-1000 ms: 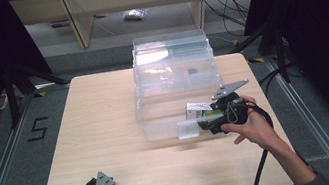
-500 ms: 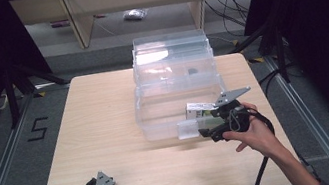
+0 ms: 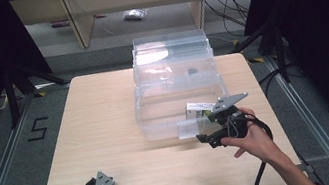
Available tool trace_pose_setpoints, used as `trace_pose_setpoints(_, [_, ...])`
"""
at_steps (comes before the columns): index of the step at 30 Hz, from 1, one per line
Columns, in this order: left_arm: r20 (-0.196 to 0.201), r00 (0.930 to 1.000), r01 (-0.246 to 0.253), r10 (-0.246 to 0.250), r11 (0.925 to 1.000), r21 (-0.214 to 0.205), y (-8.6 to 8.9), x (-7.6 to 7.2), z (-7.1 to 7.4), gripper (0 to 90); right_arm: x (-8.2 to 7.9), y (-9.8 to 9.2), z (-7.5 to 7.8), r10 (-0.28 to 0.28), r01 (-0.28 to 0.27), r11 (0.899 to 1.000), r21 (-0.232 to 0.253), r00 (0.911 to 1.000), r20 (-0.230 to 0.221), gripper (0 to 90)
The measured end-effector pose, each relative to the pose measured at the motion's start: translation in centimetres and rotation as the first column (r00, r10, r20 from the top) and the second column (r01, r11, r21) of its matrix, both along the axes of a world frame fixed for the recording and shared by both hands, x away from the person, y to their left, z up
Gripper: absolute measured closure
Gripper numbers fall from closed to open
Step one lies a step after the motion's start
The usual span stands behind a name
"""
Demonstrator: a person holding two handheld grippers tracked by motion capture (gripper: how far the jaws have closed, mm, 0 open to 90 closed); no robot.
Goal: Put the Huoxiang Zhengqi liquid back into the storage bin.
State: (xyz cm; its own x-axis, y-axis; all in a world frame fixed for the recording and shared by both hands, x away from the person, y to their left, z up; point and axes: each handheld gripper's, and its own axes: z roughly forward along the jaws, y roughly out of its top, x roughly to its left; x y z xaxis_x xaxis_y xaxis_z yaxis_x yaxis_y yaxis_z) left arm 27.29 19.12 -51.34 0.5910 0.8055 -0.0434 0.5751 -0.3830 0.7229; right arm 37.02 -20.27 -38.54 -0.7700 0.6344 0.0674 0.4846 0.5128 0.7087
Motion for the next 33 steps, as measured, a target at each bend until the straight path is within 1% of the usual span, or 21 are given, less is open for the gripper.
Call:
trace_pose_setpoints(2, [0.0, 1.0, 0.0, 0.0, 1.0, 0.0, 0.0, 0.0, 0.0, 15.6, -0.1, 0.0, -0.2, 0.009, -0.009, 1.0, 0.003, 1.0, -0.001, 20.2])
trace_pose_setpoints(3, [0.001, 1.0, 0.001, -0.001, 1.0, 0.0, 0.0, 0.0, 0.0, 15.6, -0.4, 0.0, -0.3, -0.006, 0.006, 1.0, -0.001, 1.0, -0.006, 20.2])
trace_pose_setpoints(5, [-0.002, 1.0, -0.002, 0.002, 1.0, -0.003, 0.0, 0.0, 0.0, 15.6, -0.7, 0.1, -0.7, -0.007, 0.007, 1.0, -0.001, 0.9999, -0.012, 20.2])
trace_pose_setpoints(7, [0.001, 1.0, 0.0, 0.0, 1.0, 0.0, 0.0, 0.0, 0.0, 15.6, -0.8, 0.1, -1.1, 0.013, -0.013, 1.0, 0.006, 0.9999, 0.001, 20.1])
trace_pose_setpoints(8, [0.001, 1.0, 0.0, 0.0, 1.0, 0.0, 0.0, 0.0, 0.0, 15.6, -1.0, 0.1, -1.1, 0.01, -0.01, 1.0, -0.005, 0.9996, -0.025, 20.1])
trace_pose_setpoints(9, [0.001, 1.0, 0.0, 0.0, 1.0, 0.0, 0.0, 0.0, 0.0, 15.6, -0.9, 0.0, -1.3, 0.025, -0.025, 1.0, -0.008, 0.9996, -0.014, 20.1])
trace_pose_setpoints(10, [0.001, 1.0, -0.001, 0.001, 1.0, -0.001, 0.0, 0.0, 0.0, 15.6, -1.2, 0.2, -1.5, -0.01, 0.01, 1.0, 0.011, 0.9996, -0.025, 19.9])
trace_pose_setpoints(11, [0.001, 1.0, -0.001, 0.001, 1.0, 0.0, 0.0, 0.0, 0.0, 15.6, -1.3, 0.1, -1.5, 0.008, -0.008, 1.0, -0.01, 0.9995, -0.029, 20.0])
trace_pose_setpoints(16, [0.001, 1.0, -0.001, 0.001, 1.0, 0.0, 0.0, 0.0, 0.0, 15.6, -1.6, 0.1, -2.3, 0.006, -0.006, 1.0, 0.002, 0.9997, -0.025, 20.0])
trace_pose_setpoints(18, [-0.004, 1.0, 0.0, 0.0, 1.0, 0.005, 0.0, 0.0, 0.1, 15.6, -1.9, 0.1, -2.9, 0.007, -0.006, 1.0, 0.011, 0.999, -0.045, 20.0])
trace_pose_setpoints(19, [-0.004, 1.0, 0.0, 0.0, 1.0, 0.005, 0.0, 0.0, 0.1, 15.6, -1.8, 0.1, -3.2, 0.012, -0.012, 1.0, 0.005, 0.9999, -0.011, 20.0])
trace_pose_setpoints(20, [-0.004, 1.0, 0.0, 0.0, 1.0, 0.005, 0.0, 0.0, 0.1, 15.6, -2.0, 0.0, -3.3, 0.011, -0.011, 1.0, 0.002, 0.9996, -0.028, 20.0])
trace_pose_setpoints(21, [-0.003, 1.0, -0.001, 0.001, 1.0, 0.005, 0.0, 0.0, 0.1, 15.6, -2.1, 0.1, -3.5, 0.006, -0.006, 1.0, 0.007, 0.9996, -0.029, 20.0])
trace_pose_setpoints(22, [-0.002, 1.0, 0.001, -0.001, 0.9997, 0.023, 0.1, 0.0, 0.1, 15.6, -2.1, 0.1, -3.9, 0.01, -0.009, 1.0, 0.02, 0.9998, -0.017, 19.9])
trace_pose_setpoints(23, [0.004, 1.0, 0.0, 0.0, 0.9999, 0.016, 0.1, 0.0, 0.1, 15.6, -2.1, -0.1, -3.9, 0.021, -0.021, 1.0, 0.0, 0.9996, -0.021, 20.0])
trace_pose_setpoints(25, [0.003, 1.0, 0.0, 0.0, 0.9998, 0.018, 0.1, 0.0, 0.1, 15.6, -2.5, -0.1, -4.1, 0.005, -0.004, 1.0, 0.018, 0.9985, -0.055, 19.9])
trace_pose_setpoints(26, [0.003, 1.0, 0.0, 0.0, 0.9999, 0.017, 0.1, 0.0, 0.1, 15.6, -2.3, -0.1, -4.4, 0.016, -0.015, 1.0, 0.022, 0.9996, -0.025, 19.9])
trace_pose_setpoints(27, [0.003, 1.0, 0.0, 0.0, 0.9999, 0.017, 0.1, 0.0, 0.1, 15.6, -2.3, -0.1, -4.4, 0.016, -0.015, 1.0, 0.022, 0.9996, -0.025, 19.9])
trace_pose_setpoints(28, [-0.001, 1.0, 0.002, -0.002, 0.9998, 0.022, 0.1, 0.0, 0.1, 15.6, -2.6, -0.2, -4.4, -0.002, 0.002, 1.0, 0.019, 0.9989, -0.047, 19.9])
trace_pose_setpoints(30, [0.003, 1.0, 0.001, -0.001, 0.9999, 0.017, 0.1, 0.0, 0.1, 15.6, -2.7, -0.4, -5.0, -0.006, 0.008, 0.999, 0.034, 0.9989, -0.047, 20.0])
trace_pose_setpoints(33, [-0.001, 1.0, 0.001, -0.001, 0.9997, 0.024, 0.1, 0.0, 0.1, 15.6, -2.9, -0.5, -5.5, -0.013, 0.014, 1.0, 0.026, 0.9989, -0.046, 20.0])
